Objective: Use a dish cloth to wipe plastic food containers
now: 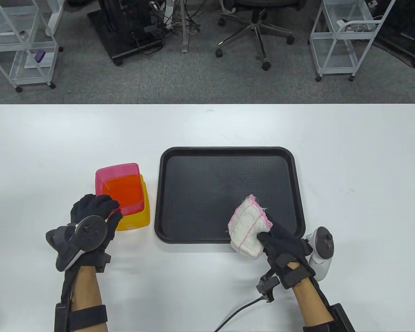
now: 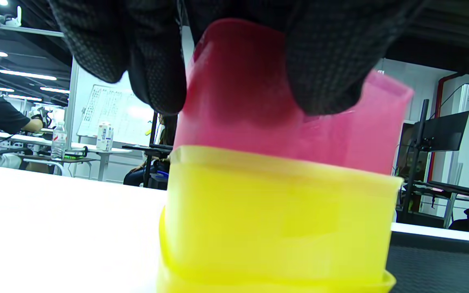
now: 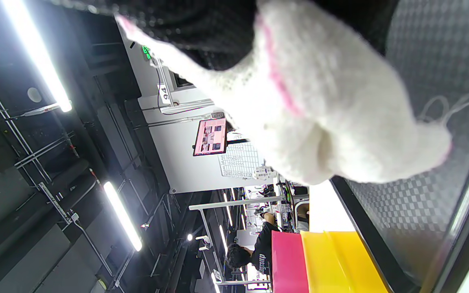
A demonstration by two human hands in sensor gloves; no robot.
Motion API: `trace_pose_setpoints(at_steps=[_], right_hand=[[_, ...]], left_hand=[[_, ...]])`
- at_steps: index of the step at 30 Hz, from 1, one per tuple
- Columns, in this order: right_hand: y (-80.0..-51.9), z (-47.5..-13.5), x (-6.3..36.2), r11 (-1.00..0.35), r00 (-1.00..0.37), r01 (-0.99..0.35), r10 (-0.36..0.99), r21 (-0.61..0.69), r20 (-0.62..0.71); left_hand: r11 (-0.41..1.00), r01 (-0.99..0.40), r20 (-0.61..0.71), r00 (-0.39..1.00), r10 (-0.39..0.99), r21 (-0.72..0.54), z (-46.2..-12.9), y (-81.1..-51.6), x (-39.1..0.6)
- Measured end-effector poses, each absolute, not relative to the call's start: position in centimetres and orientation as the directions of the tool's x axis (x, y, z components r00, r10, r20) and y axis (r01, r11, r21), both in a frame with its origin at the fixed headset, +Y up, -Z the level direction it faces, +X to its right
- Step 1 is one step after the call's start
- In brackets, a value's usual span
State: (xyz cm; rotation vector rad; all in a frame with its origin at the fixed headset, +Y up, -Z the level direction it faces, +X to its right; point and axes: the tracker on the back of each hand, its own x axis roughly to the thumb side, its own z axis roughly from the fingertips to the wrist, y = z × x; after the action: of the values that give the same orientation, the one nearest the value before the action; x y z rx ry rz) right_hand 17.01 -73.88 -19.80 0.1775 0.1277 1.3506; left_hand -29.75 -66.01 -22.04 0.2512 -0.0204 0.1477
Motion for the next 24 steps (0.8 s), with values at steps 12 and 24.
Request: trace_pose_setpoints(at_steps=[12,24], right_hand=[[-73.5,-19.9,17.4,0.125,0.137,-0.977,0.989,0.171,0.061],[-69.3,-19.4,20.6,-0.169,-0.157,-0.986,0.94,0.012,0.304]], left_hand=[[0.894,-0.286,0.076,0.958,0.277,0.344,-21.3,-64.4,-28.0],[0.947,-0.273,0.464,0.87,0.168,0.169,-19.6,-65.9,-11.2]])
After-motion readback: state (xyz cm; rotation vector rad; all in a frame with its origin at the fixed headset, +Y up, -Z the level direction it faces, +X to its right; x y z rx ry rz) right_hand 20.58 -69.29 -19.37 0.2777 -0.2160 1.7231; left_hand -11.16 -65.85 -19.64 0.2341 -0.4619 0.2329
